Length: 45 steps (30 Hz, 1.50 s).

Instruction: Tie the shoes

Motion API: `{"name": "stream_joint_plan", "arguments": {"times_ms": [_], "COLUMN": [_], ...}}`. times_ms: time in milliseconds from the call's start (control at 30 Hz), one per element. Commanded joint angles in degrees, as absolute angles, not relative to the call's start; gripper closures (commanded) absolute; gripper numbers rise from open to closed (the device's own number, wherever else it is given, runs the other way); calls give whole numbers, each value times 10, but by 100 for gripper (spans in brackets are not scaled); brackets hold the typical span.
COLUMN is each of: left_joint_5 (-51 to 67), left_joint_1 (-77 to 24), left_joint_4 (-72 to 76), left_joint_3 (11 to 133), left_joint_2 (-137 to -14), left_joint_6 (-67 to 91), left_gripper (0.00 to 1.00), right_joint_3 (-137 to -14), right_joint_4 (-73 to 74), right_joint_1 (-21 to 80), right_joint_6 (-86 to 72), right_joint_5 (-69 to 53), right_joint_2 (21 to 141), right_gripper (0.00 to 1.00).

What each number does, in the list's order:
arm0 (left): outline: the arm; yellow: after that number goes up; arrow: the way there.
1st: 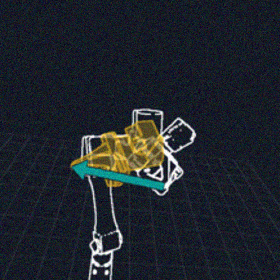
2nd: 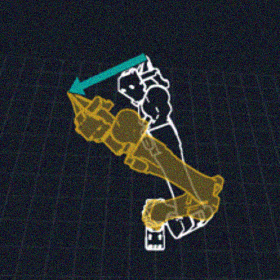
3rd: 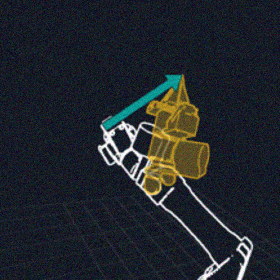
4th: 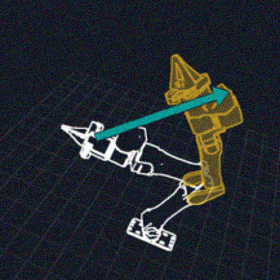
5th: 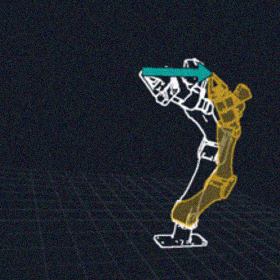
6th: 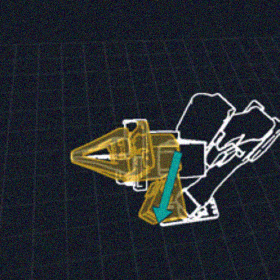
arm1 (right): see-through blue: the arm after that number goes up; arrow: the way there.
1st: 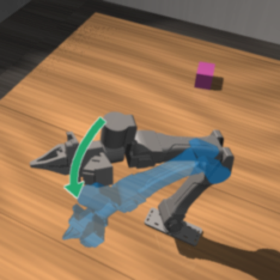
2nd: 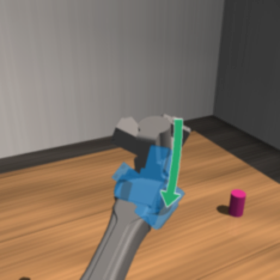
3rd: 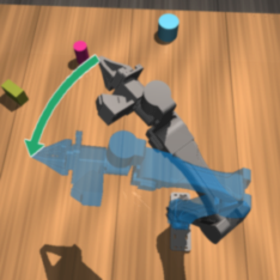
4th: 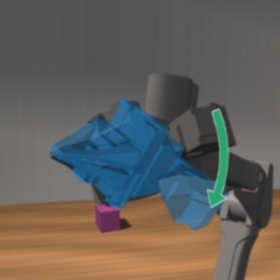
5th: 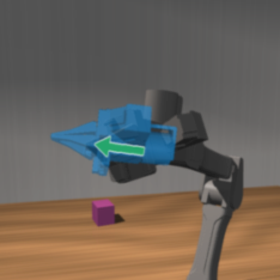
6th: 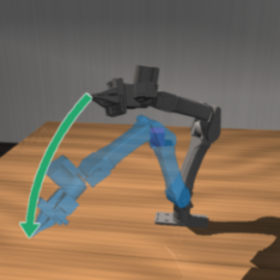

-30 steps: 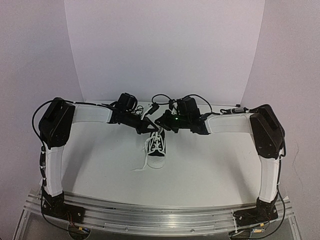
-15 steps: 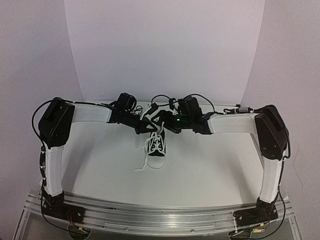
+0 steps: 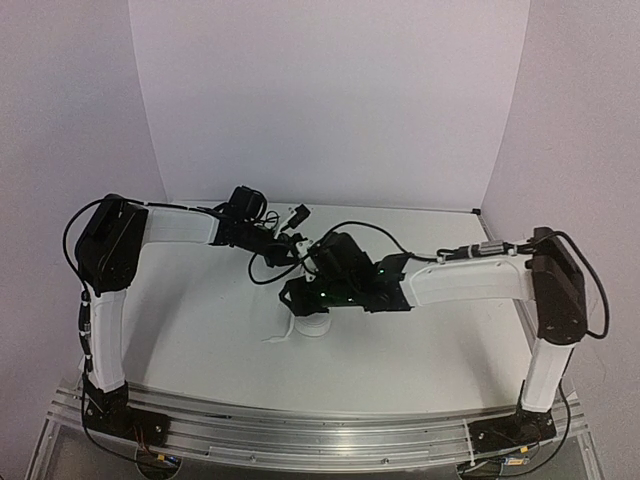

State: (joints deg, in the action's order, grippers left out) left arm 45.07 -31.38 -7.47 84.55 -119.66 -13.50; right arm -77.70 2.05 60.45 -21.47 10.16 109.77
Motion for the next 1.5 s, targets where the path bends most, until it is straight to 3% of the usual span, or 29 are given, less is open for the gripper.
{"name": "stream_joint_plan", "arguments": {"times_ms": [0,167,300,433,967,1100,1233,1467], "left_joint_5": [464,464,465,465,463,462,463,463], "left_joint_1": [-311,-311,-310,-310,-304,-304,-303,-301], "left_joint_4": [-72,-72,-72,-72,-73,-74,-76,-81], "left_joint_3": [842,839,842,845,851,853,853,850], "left_joint_2": [-1187,-1186,-1186,-1189,-1194,-1197,-1196,-1193], "left_joint_6": [-139,-140,-141,-141,-140,-142,-145,-149], "left_gripper": [100,100,100,100,100,100,100,100], "right_joint_3": [-846,-892,-917,-929,-918,-898,-894,-897], "right_joint_4": [65,76,87,99,112,112,113,112], "right_joint_1": [595,594,594,594,590,590,590,571], "right_joint_6": [-192,-175,-157,-149,-126,-124,-132,-175], "right_joint_5": [171,176,181,190,179,180,202,166], "right_joint_2": [1162,1211,1234,1251,1279,1271,1269,1242], "right_gripper": [52,50,54,63,69,77,99,100]}}
